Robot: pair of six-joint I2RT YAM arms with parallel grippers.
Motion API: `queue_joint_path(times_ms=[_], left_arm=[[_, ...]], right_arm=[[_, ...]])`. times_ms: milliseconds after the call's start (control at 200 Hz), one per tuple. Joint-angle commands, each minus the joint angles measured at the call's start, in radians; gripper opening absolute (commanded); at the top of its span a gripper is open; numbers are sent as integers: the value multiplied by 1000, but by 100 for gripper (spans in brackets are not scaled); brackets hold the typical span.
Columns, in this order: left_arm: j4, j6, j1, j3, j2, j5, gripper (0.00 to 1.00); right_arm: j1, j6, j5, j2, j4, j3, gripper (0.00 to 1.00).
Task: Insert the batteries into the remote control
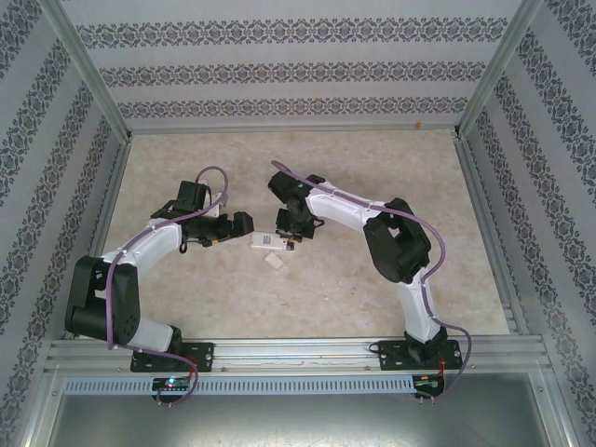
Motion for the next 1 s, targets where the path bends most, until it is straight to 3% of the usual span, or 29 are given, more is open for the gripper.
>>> queue_joint_path(times_ms=[0,385,804,994], left_arm=[[-11,21,5,-6,3,-16,100],[-10,21,6,-5,9,-16,100],[-15,25,5,-8,9,-24,100],[-17,27,6,-3,11,-26,100]], right_arm=[[-3,12,-12,31,-10,21,14],[3,8,22,76,-34,2,9],[18,-126,177,201,-160,124,5],[15,-132,109,147,-140,154,6]])
